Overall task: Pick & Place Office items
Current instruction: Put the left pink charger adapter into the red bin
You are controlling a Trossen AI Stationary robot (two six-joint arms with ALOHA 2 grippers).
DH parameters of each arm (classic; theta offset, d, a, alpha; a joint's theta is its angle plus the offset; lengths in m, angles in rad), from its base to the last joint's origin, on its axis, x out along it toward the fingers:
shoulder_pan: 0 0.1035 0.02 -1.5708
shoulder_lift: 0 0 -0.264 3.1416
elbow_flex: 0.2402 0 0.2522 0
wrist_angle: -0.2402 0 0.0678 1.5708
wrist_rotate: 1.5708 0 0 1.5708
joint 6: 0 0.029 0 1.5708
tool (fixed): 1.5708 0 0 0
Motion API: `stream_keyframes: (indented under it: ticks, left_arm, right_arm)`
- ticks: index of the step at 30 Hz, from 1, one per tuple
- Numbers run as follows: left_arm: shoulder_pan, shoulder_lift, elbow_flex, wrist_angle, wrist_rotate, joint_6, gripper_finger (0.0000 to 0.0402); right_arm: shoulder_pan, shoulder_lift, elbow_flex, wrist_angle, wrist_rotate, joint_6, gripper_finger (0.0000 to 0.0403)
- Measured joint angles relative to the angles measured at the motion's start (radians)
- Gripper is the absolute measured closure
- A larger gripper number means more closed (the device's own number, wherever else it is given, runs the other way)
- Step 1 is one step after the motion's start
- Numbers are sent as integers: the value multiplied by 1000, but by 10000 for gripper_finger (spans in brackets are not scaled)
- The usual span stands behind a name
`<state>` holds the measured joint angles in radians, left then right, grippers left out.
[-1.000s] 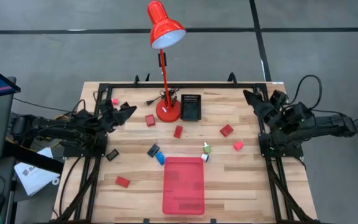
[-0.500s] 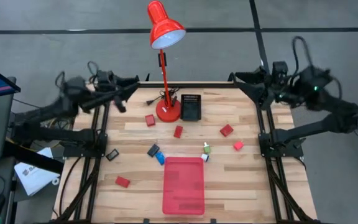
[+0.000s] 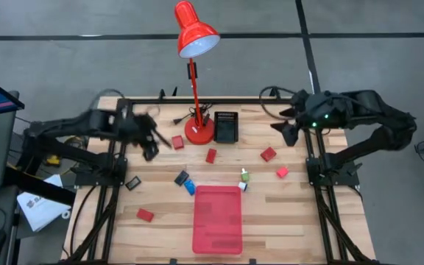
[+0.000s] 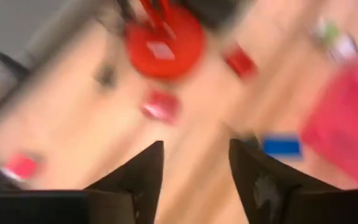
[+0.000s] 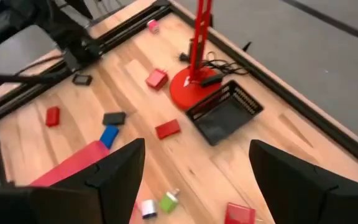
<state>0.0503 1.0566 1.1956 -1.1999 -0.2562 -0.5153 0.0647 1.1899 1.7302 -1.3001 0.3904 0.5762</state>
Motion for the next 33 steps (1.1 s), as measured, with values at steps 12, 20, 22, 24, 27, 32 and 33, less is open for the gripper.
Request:
stream_keyframes:
  ticks: [12, 20, 22, 24, 27, 32, 33]
  left_arm:
    - [-429, 97, -232, -89, 143, -617, 133]
    - [-456, 189, -349, -106, 291, -800, 130]
    - [-427, 208, -357, -79, 291, -741, 129]
    - [-380, 223, -357, -47, 289, -706, 125]
    - [-311, 240, -355, 49, 297, -591, 119]
    - [-196, 304, -354, 19, 312, -427, 115]
    - [-160, 310, -353, 31, 308, -430, 114]
  right_arm:
    - [129, -85, 0, 69, 96, 79, 121]
    - [165, -98, 0, 94, 161, 74, 121]
    - [165, -97, 0, 118, 161, 55, 121]
    - [165, -96, 0, 154, 161, 29, 121]
    - [164, -97, -1, 221, 161, -8, 121]
    - [164, -100, -1, 269, 161, -36, 121]
    - [164, -103, -1, 269, 160, -35, 121]
